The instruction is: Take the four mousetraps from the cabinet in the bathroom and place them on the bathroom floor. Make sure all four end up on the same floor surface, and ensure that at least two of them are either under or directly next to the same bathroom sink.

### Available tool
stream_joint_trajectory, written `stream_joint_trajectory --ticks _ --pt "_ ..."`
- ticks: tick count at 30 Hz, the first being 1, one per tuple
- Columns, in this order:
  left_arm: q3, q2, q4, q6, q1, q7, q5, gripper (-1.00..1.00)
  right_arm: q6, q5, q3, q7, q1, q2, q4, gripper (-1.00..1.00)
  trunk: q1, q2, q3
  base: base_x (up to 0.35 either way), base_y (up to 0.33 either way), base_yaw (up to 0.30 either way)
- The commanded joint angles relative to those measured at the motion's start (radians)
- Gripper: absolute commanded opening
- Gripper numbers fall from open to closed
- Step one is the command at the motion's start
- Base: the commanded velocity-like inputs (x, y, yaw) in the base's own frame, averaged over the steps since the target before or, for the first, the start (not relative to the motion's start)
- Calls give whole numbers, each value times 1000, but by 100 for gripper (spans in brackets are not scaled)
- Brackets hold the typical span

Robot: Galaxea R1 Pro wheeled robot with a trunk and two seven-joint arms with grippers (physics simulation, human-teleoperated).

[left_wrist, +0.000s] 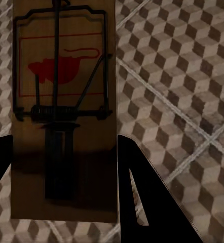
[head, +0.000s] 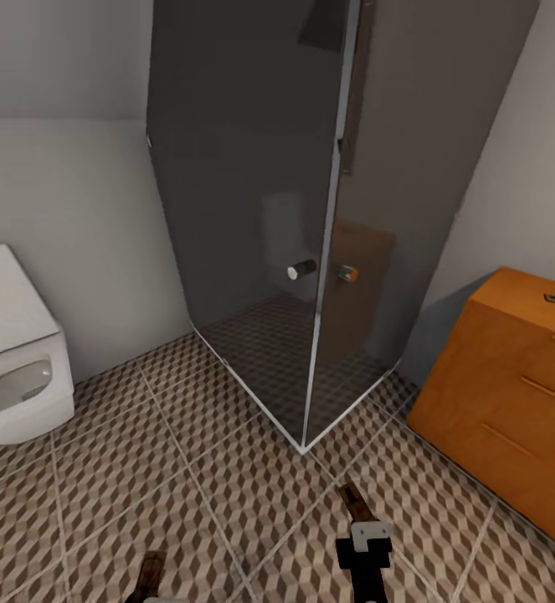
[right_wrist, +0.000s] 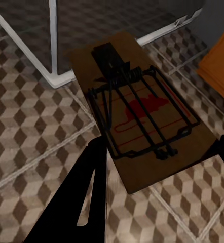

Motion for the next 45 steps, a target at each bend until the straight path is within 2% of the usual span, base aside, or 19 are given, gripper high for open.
stream_joint_trajectory --ticks 1,45 --pt "-8 1 0 -2 -1 6 5 -100 0 6 3 -6 -1 0 1 -100 0 0 -1 0 0 256" --pt "-8 1 0 -2 -1 6 5 -100 0 6 3 -6 -1 0 1 -100 0 0 -1 0 0 256"
